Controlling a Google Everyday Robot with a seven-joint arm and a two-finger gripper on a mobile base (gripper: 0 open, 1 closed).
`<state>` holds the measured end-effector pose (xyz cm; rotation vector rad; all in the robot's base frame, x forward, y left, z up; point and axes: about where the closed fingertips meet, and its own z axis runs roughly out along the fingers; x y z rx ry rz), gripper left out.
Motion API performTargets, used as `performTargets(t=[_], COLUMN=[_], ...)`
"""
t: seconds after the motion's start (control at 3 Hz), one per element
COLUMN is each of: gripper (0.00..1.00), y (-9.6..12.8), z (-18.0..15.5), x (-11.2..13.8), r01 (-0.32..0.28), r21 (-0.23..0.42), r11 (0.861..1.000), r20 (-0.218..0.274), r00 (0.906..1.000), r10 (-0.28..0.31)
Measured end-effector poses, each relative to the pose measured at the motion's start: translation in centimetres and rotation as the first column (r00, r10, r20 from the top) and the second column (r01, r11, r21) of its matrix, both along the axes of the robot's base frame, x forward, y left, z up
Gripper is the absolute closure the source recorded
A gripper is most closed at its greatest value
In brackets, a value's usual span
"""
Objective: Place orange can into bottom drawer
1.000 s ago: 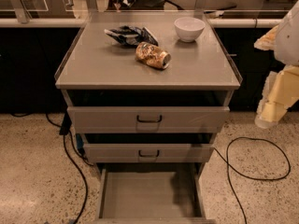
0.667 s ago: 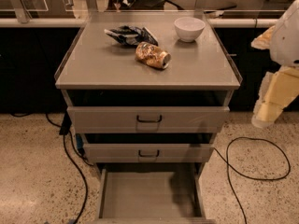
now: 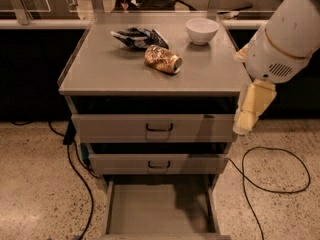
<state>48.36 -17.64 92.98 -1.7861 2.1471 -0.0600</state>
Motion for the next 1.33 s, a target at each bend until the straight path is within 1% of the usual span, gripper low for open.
performTargets(t=[0.33, 0.67, 1.0, 1.33], gripper=[0.00, 0.00, 0.00, 0.00], y=[1.9, 3.8, 6.4, 10.9], z=[-1.1, -1.3, -1.0, -2.8], x=[3.6, 7.5, 11.3, 15.4], r01=[-0.051, -0.099, -0.149, -0.202], r21=[0.010, 0.015, 0.033, 0.085], r11=[0.999, 0.995, 0.988, 0.976], r20=[0.032, 0.067, 0.096, 0.083], r00=[0.9982, 0.9930, 0.9848, 0.9772], r10=[0.051, 0.098, 0.145, 0.195])
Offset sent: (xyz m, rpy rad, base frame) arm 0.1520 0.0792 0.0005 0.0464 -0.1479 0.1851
